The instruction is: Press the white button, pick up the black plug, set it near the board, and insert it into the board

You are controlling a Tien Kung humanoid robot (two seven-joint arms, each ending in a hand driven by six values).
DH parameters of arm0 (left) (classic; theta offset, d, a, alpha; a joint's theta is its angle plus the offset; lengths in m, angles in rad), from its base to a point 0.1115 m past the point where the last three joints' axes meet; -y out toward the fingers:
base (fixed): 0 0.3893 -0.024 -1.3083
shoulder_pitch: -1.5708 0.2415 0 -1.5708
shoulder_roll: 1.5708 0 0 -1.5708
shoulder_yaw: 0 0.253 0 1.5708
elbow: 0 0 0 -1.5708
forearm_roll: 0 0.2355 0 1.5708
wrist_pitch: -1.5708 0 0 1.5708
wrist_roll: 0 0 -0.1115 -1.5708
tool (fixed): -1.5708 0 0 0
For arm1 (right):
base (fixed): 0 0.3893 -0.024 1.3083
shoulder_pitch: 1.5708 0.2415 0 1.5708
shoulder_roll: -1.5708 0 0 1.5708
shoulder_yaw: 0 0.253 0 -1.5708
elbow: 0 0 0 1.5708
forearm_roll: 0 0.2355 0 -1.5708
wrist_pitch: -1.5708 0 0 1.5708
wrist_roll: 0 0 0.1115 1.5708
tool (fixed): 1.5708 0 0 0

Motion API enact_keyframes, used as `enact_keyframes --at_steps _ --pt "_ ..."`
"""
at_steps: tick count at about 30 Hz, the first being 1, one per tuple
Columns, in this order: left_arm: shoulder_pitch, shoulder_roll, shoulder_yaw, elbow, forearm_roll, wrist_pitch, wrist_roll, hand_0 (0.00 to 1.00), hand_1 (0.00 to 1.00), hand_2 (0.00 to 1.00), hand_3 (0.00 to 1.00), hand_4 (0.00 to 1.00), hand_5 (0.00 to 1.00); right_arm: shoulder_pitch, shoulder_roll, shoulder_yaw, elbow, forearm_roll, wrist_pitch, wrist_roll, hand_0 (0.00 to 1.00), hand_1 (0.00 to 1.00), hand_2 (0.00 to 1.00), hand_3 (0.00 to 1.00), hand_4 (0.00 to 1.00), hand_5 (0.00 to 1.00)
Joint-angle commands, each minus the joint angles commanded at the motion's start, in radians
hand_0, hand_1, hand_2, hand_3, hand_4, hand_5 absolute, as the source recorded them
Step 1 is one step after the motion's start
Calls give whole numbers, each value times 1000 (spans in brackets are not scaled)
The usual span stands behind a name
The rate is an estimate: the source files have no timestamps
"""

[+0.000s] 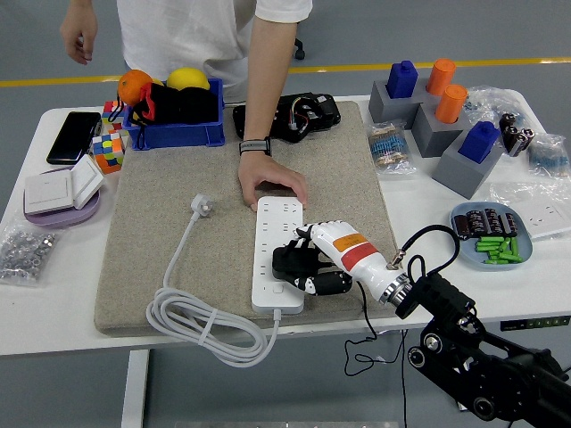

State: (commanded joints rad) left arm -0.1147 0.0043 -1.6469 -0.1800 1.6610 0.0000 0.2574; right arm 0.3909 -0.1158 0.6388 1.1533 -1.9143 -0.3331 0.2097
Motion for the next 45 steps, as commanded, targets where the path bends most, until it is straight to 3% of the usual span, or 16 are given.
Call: enact_keyframes --at_steps 11,21,22,27,28,32,33,34,45 --pt "1 0 -2 0 3 0 0 466 498 510 579 568 283 0 0 -4 -18 10 1 2 384 287 296 524 780 2" --pt "0 0 -3 0 3 0 0 466 497 510 580 568 282 2 -3 5 22 26 10 2 384 286 296 522 783 2" --pt "0 0 -3 0 4 0 0 466 497 510 580 567 282 2 -3 5 22 30 17 0 463 439 456 586 823 2" --pt "1 0 -3 0 1 1 0 466 497 510 580 567 282 0 -5 -2 16 52 93 -48 463 439 456 586 823 2" --pt "1 -1 -4 0 1 1 0 466 498 510 579 568 282 0 -4 -4 14 52 108 -58 782 789 782 795 998 202" --pt "0 -1 -4 0 3 0 1 466 498 510 579 568 282 0 -3 -4 14 46 144 -75 782 789 782 795 998 202" --pt "0 -1 -4 0 3 0 1 466 498 510 579 568 282 0 -3 -4 15 47 144 -73 782 789 782 795 998 202" --pt "1 -1 -5 0 3 0 1 466 497 510 578 568 281 0 -3 -3 16 46 145 -72 857 859 834 846 998 286" --pt "1 -1 -6 0 4 0 2 466 496 508 579 567 281 -1 -3 4 22 45 134 -58 866 862 834 853 998 331"
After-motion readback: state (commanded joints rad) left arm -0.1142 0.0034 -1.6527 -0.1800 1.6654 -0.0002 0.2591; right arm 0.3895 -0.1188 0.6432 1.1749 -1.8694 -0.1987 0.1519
